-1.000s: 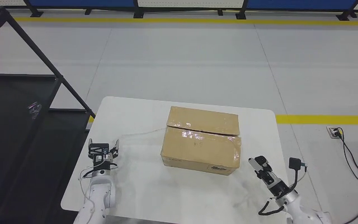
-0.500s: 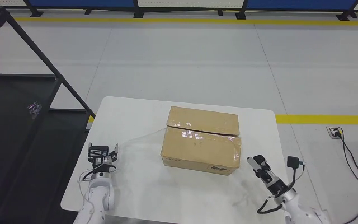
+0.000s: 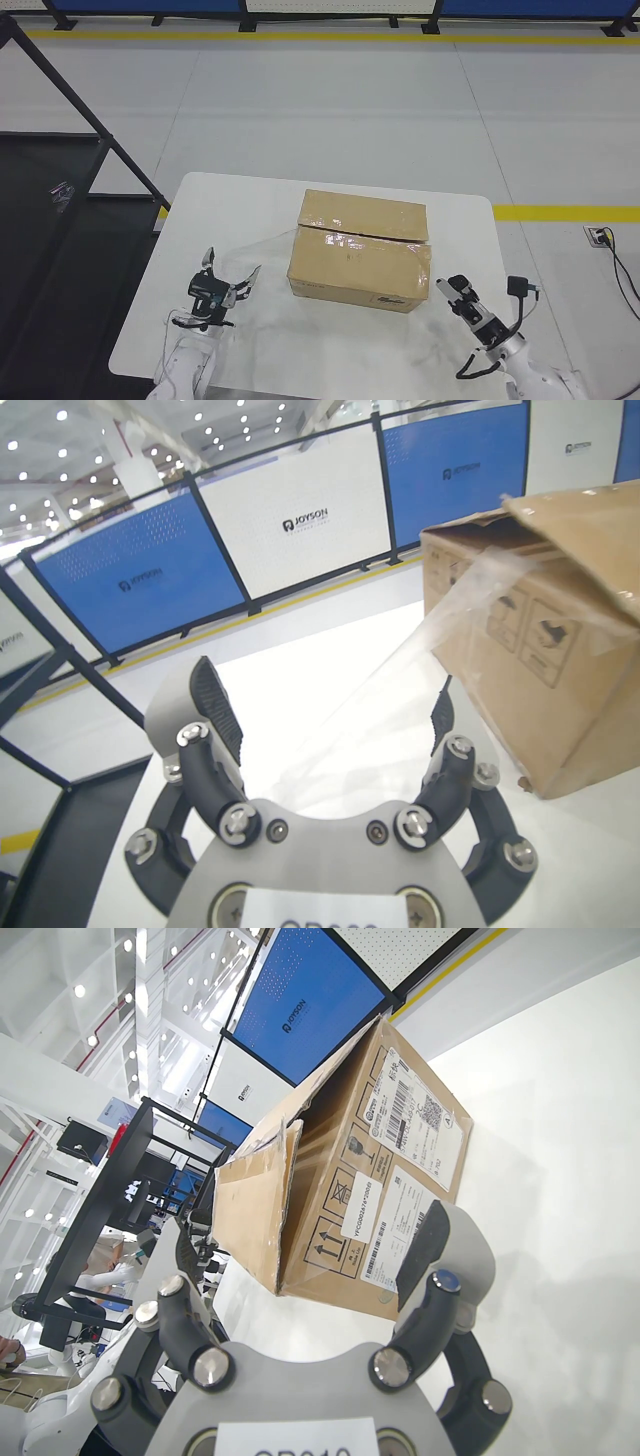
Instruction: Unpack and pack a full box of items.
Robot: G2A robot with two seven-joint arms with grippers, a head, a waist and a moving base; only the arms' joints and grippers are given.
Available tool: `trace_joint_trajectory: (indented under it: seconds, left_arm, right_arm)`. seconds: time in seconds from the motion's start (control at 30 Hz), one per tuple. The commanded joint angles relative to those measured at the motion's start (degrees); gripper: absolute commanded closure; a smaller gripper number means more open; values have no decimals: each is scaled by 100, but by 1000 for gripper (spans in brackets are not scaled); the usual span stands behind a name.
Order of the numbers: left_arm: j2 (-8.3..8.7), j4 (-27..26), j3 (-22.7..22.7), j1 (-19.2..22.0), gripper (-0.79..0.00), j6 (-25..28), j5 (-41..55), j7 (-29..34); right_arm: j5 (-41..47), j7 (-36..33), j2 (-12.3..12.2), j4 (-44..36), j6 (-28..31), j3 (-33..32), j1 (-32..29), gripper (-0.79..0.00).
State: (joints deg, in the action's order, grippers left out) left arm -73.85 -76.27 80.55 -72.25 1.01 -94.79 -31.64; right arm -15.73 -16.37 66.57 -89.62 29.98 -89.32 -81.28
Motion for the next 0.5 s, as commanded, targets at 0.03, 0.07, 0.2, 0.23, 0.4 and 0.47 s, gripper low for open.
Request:
trace_joint_trajectory:
  seconds: [0.03,0.07,0.2,0.23,0.4,0.47]
  left_arm:
    - [0,-263,44,-166,-785,-108,91,-33]
    - [2,-356,82,-216,-785,-87,179,-54]
    - [18,-758,329,-402,-785,31,656,-71]
    - [23,-859,406,-438,-785,67,797,-66]
    - [55,-1207,820,-499,-785,229,1343,49]
    - [67,-1322,987,-509,-785,385,1659,115]
  right_arm:
    - [13,-64,-6,1,-35,2,56,-785]
    - [19,-91,-9,-2,-52,-5,82,-785]
    - [56,-282,-24,-36,-89,-7,242,-785]
    - [35,-356,-30,-45,-123,-5,301,-785]
    - [-40,-750,-68,-147,-308,-41,614,-785]
    - [-96,-982,-93,-235,-392,-86,683,-785]
